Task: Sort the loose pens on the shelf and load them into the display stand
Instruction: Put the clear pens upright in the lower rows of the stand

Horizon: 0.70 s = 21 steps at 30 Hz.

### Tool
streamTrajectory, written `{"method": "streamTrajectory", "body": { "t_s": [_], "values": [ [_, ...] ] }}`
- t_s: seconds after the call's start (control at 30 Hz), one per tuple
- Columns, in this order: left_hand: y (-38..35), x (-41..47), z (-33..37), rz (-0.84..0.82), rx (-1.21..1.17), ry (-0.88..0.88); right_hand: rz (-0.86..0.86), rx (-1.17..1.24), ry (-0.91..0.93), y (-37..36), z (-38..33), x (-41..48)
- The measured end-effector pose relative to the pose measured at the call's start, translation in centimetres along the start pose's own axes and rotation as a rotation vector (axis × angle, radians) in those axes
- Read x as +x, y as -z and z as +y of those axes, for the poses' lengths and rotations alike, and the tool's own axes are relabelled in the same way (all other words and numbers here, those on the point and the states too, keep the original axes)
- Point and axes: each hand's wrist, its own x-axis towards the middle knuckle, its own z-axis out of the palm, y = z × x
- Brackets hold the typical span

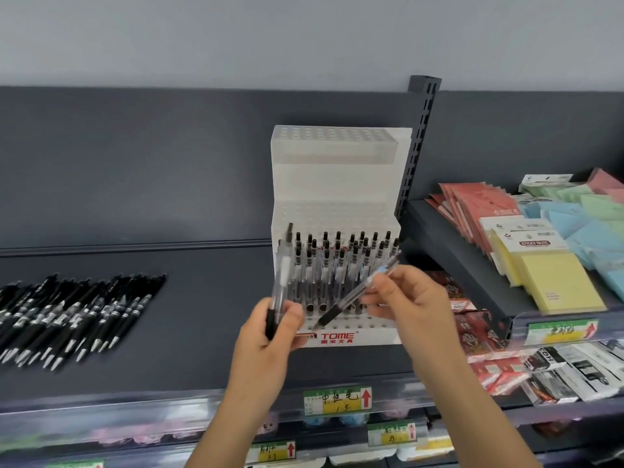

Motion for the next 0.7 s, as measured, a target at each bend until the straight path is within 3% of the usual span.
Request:
{"method": "streamTrajectory", "body": {
  "t_s": [0.17,0.3,0.5,0.7],
  "values": [
    [0.9,0.0,0.0,0.044,0.092,-0.02,0.239,-0.112,0.112,2.3,-0.3,1.5],
    [1.0,-0.1,-0.1,0.054,0.142,-0.054,0.295,-0.188,0.184,2.7,-0.7,2.0],
    [0.7,-0.3,0.5,0.039,-0.016,-0.056,0.241,-0.528,0.302,1.9,-0.8,2.1],
    [0.6,-0.5,0.6,0.017,-0.029,-0.04,0.134,-0.755,0.229,1.3,0.5,3.4]
  ]
}}
